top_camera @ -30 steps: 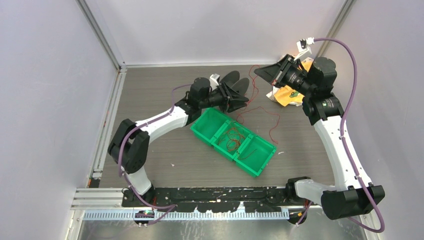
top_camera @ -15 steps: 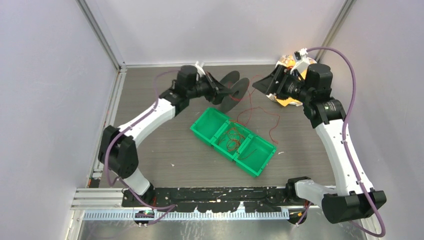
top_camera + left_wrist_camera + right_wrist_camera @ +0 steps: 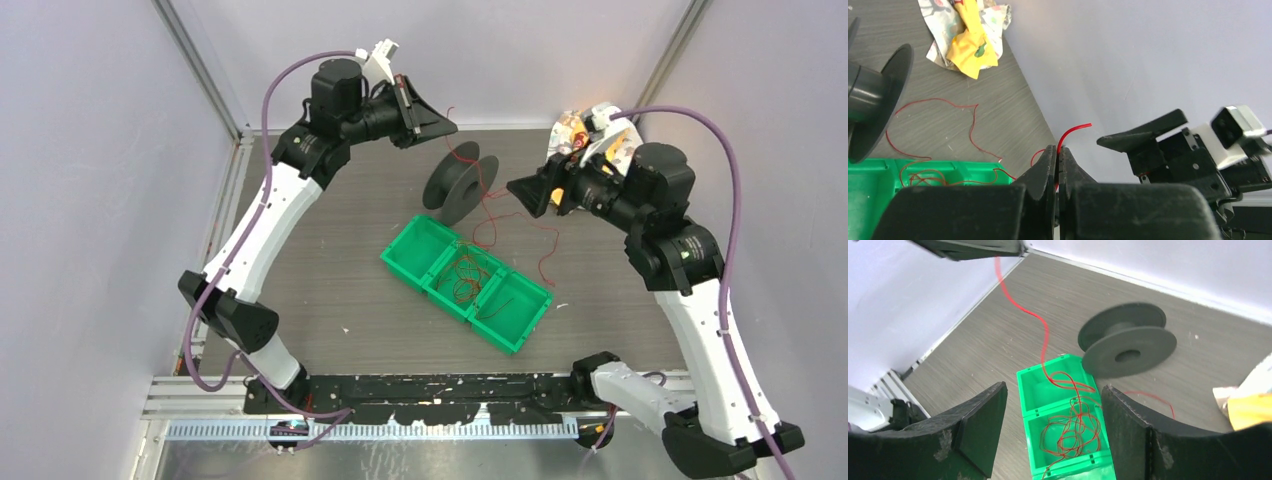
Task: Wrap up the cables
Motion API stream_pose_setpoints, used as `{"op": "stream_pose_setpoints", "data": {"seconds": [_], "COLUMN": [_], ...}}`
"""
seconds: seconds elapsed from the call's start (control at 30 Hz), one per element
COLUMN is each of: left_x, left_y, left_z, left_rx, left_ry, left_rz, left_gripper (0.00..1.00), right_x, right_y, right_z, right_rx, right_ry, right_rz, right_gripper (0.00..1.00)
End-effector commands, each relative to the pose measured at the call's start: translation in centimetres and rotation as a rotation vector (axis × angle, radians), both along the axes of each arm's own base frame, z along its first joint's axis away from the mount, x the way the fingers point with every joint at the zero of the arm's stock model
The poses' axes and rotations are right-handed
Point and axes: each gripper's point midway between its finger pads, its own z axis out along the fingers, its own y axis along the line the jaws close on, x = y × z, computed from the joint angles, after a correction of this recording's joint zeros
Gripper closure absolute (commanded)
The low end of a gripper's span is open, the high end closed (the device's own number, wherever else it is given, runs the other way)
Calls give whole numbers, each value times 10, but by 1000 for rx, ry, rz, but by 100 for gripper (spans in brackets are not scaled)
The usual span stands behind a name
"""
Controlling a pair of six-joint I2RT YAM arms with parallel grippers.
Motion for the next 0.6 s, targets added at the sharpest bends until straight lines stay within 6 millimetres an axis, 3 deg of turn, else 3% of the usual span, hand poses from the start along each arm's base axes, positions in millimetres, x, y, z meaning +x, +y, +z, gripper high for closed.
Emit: {"op": "stream_pose_setpoints", "data": {"seconds": [0.0,0.13,0.3,0.57], "left_x": [-2,-5,-7,-11], "left_y": [-3,-4,-1,0], "left_z": [-19,-18,-14,-11], "left_rx": [46,39,34,27], "left_ry": [65,79,65,56], "left_rz": [-59,-70,-61,-75], "left_gripper": [99,100,99,99], "right_x": [9,18,39,70], "right_y": [28,54,80,81], "right_z": [15,6,-9,-34], "right_rx": [-180,-308,-321,-341], "right_ry": [-215,-272,-247,-216], "right_rz": [86,85,112,9], "right_gripper": [27,26,28,33]}}
